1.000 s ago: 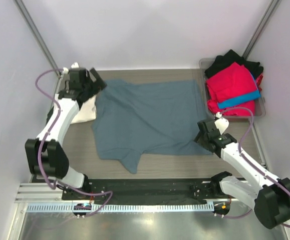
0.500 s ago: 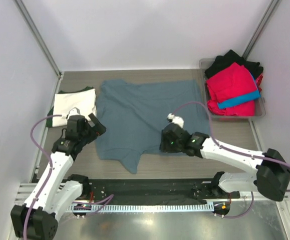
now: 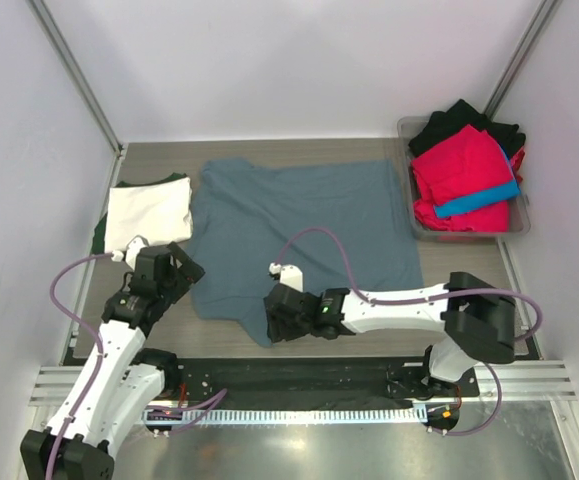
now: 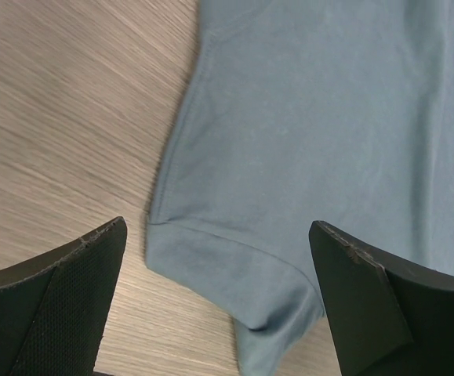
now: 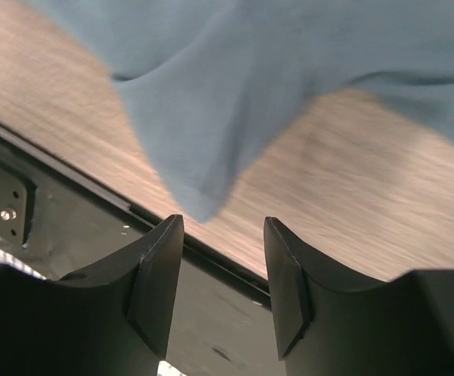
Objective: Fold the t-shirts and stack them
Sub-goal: Flatten the tshirt out
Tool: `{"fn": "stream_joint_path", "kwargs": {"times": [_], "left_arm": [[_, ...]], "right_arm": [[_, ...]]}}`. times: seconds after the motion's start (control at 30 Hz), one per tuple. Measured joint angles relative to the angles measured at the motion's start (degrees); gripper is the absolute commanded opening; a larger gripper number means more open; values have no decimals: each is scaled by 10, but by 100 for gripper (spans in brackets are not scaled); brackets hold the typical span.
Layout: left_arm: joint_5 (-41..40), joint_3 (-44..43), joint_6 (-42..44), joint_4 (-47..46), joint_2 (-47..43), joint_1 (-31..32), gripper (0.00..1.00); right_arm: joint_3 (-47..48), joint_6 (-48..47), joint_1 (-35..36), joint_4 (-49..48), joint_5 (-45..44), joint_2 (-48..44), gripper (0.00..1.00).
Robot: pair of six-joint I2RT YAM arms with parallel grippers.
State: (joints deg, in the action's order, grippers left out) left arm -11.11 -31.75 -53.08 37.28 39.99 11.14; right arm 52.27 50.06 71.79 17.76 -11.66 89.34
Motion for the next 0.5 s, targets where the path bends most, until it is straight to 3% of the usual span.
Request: {"fn": "stream_joint_path", "kwargs": {"times": [0.3,0.4,0.43,0.5], "left_arm": [[-30,-40,-5,22,47,0,100],[-29,-40,-3,23,62,0,99],[-28,-40,-2,23,65,0,99],[-28,-40,1,23,69,0,99]], "right_arm": [[26,27,23,-42,16,83,49],[39,33,23,-51,17,102,37],[42,36,23,-54,19,107,24],[44,38,24,-57,24,112,9]]}}
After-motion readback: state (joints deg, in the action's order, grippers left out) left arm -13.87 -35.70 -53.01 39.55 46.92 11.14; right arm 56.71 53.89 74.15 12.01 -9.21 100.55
